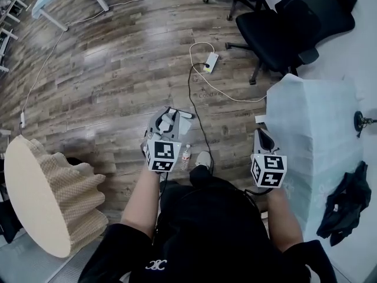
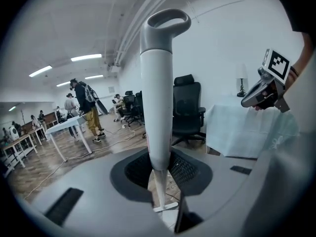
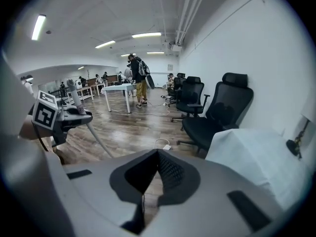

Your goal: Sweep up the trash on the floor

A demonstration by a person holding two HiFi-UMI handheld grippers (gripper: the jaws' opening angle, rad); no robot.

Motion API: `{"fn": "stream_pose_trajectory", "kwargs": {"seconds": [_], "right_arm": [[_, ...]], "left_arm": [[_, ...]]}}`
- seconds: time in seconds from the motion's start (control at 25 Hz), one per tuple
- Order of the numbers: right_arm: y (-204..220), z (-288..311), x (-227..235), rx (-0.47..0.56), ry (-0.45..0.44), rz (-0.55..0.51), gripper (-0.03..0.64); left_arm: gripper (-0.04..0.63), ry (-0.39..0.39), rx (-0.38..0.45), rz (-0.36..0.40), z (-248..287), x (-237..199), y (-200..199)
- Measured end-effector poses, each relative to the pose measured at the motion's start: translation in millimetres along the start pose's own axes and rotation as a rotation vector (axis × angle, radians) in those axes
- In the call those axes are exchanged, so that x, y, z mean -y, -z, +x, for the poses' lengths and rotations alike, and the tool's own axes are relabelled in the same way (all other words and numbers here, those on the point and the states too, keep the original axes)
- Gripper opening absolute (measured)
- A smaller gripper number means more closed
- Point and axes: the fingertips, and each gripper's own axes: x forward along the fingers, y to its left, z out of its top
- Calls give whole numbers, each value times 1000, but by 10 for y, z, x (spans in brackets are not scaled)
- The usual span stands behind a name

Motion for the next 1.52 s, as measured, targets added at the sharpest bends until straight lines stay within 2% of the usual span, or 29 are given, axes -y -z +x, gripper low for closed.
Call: {"fn": "stream_pose_trajectory", "kwargs": {"seconds": [0.28,0.6,0.8,1.04,1.24,1.52], "right_arm": [[-43,100,-183,-6,-59,-21,14],[-67,305,-559,-23,-193,-72,14],[-176,359,-935,5,-268,-126,14],[-133,273,-1130,6,-270,-108,14],[-38,152,-1056,-7,-236,-139,14],[-47,37,-862,1,-192,-123,14]], "left_arm": [[84,19,-50,28,-65,171,205],[84,-6,-138,-33,-588,372,556],[84,-38,-166,-74,-897,363,764],[84,-81,-144,-101,-987,135,781],[84,-110,-78,-112,-854,-97,497],[84,-115,-18,-87,-573,-279,123]]}}
